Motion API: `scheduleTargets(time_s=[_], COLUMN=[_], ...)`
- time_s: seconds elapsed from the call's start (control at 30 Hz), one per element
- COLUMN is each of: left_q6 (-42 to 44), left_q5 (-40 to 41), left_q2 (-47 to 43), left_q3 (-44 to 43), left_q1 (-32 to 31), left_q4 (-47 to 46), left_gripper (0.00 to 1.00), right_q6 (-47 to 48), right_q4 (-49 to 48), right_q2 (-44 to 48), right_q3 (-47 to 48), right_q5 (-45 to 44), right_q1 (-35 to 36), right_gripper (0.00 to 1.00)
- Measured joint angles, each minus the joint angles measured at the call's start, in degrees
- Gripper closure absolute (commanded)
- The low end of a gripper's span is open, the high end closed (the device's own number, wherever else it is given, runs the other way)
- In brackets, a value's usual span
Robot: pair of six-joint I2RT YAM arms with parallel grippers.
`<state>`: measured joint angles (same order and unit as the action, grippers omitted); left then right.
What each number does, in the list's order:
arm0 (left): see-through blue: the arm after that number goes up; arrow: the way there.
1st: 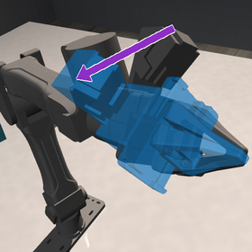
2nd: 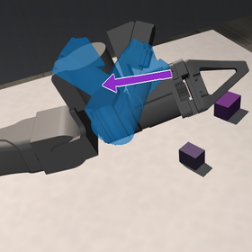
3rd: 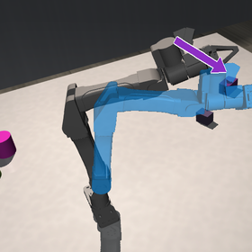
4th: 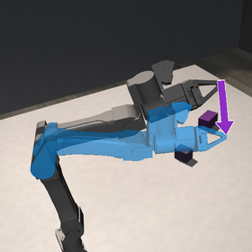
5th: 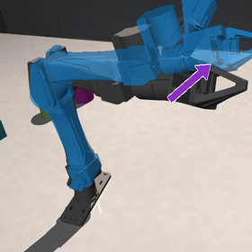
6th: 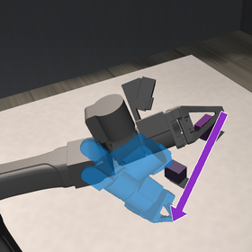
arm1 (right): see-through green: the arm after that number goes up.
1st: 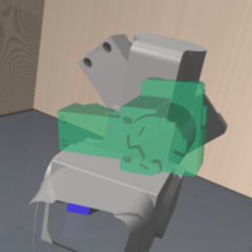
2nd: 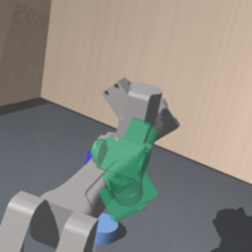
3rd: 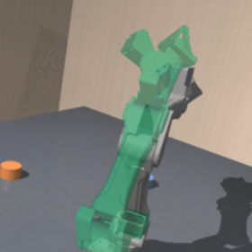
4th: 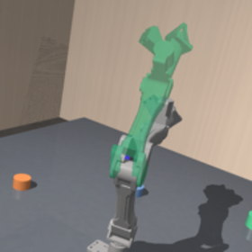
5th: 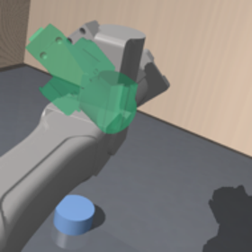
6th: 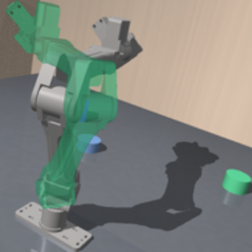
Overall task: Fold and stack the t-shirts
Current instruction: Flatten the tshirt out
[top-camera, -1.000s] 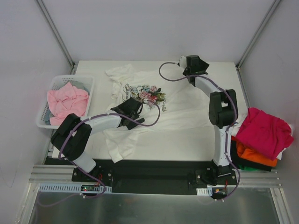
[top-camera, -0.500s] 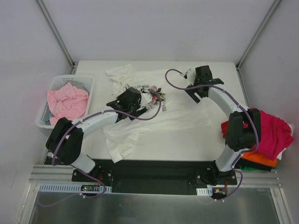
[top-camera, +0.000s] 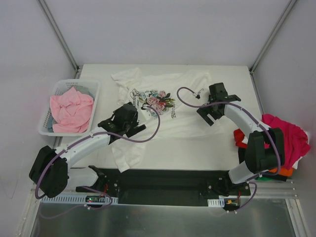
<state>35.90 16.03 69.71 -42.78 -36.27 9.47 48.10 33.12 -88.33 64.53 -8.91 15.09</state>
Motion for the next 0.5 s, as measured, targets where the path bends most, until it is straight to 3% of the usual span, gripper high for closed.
scheduleTargets(time_s=[0.23, 0.5], left_q6=[1.5, 4.6], left_q5=[2.1, 4.0], left_q2=[6.4, 19.2], left_q3=[-1.6, -7.3], left_q1=[0.0, 0.8], left_q4=[-0.2, -2.9], left_gripper=[0.01, 0.01], right_q6=[-0.1, 1.0], right_q4=[-1.8, -4.8], right_q2=[-2.7, -12.7], right_q3=[-0.2, 4.1], right_q5=[-0.5, -3.0], right_q1=[0.2, 0.3], right_gripper=[0.0, 0.0])
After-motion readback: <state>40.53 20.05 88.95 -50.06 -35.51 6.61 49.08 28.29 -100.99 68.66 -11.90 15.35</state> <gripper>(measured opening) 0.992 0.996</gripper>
